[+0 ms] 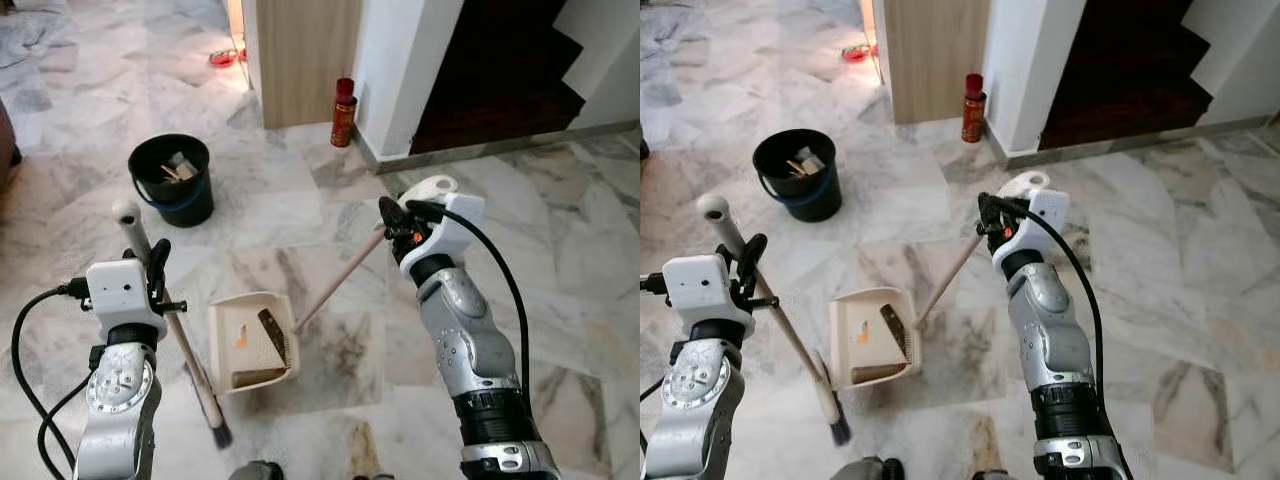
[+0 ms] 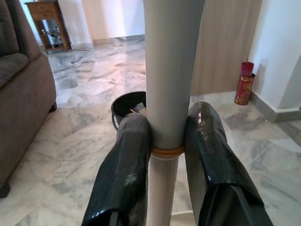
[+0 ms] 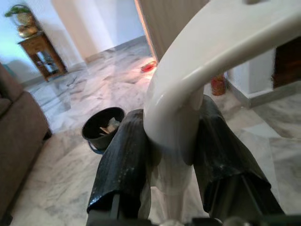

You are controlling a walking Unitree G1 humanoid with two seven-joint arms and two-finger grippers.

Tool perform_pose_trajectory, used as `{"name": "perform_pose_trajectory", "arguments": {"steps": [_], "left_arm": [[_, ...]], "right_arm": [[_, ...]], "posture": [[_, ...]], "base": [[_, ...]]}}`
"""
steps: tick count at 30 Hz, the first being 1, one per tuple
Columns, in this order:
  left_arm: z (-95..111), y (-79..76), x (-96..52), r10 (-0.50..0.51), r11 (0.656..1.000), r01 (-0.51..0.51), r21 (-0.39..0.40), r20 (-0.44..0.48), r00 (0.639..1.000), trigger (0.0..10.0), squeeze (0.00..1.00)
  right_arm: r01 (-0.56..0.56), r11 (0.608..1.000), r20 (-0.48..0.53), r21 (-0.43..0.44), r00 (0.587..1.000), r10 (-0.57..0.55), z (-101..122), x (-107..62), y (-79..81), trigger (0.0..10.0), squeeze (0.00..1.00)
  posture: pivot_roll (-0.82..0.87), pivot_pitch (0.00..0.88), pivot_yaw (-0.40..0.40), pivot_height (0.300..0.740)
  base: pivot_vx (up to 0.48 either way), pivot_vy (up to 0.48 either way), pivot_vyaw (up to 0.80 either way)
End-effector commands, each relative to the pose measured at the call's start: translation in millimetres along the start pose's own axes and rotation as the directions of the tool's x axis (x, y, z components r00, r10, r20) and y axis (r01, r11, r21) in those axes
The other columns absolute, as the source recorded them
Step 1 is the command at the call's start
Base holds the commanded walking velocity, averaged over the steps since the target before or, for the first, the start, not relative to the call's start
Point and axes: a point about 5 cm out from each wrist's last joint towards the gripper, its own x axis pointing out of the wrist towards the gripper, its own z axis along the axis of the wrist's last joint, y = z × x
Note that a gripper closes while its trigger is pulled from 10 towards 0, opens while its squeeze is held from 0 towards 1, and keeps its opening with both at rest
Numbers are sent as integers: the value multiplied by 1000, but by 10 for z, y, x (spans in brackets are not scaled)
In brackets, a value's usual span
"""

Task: Sweep floor

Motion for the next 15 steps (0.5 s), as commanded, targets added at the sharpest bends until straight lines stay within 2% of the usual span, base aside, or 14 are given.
{"name": "perform_pose_trajectory", "arguments": {"steps": [1,15], "left_arm": [[95,23,-16,14,1000,-14,13,49,999,10000,0],[84,10,-8,11,1000,-11,16,35,999,10000,0]], "right_arm": [[-39,999,68,9,997,38,150,15,70,10000,0],[-43,999,64,15,997,42,146,8,72,10000,0]], "posture": [[-19,195,-29,740],[-19,198,-33,740]], "base": [[0,0,800],[0,0,788]]}}
